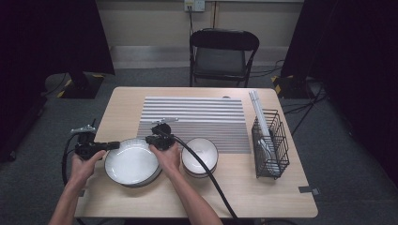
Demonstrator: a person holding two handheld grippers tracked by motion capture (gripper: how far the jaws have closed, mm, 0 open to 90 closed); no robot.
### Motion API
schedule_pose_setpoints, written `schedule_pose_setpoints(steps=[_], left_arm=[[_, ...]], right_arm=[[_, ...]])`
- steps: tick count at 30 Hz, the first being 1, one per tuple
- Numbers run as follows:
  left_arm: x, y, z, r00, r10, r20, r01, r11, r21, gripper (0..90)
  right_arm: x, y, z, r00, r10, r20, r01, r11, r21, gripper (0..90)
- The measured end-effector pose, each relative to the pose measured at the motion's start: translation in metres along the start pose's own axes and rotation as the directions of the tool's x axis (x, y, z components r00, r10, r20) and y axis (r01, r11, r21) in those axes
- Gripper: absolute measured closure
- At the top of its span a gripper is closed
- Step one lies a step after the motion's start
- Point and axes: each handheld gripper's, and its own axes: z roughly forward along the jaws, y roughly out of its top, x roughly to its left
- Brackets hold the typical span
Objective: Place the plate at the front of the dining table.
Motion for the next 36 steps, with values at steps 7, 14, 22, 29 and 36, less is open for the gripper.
schedule_pose_setpoints(steps=[7, 14, 22, 29, 36], left_arm=[[0.0011, 0.0004, -0.003, 1.0, 0.007, 0.001, -0.007, 0.9999, -0.011, 87.5], [0.0015, 0.0007, -0.0044, 0.9999, 0.014, -0.008, -0.014, 0.9998, -0.015, 87.5], [0.002, 0.0007, -0.0066, 0.9999, 0.006, -0.011, -0.007, 0.9996, -0.026, 87.5], [0.0043, 0.0, -0.0074, 0.9998, -0.019, -0.007, 0.019, 0.9996, -0.019, 86.1], [0.0032, -0.0025, -0.0036, 0.9998, -0.02, -0.003, 0.02, 0.9998, -0.007, 85.3]], right_arm=[[0.0008, -0.0022, -0.0003, 0.9986, -0.006, -0.053, 0.008, 0.9992, 0.04, 64.6], [0.0046, -0.0031, -0.0016, 0.9988, -0.021, -0.043, 0.024, 0.9977, 0.063, 60.2], [0.0021, -0.0057, 0.0004, 0.9985, -0.049, -0.024, 0.051, 0.997, 0.059, 74.5], [0.0001, -0.0041, 0.0029, 0.9996, -0.014, -0.025, 0.015, 0.9973, 0.072, 79.7], [-0.0014, -0.0038, 0.0022, 0.9991, 0.028, -0.032, -0.025, 0.9969, 0.074, 80.7]])
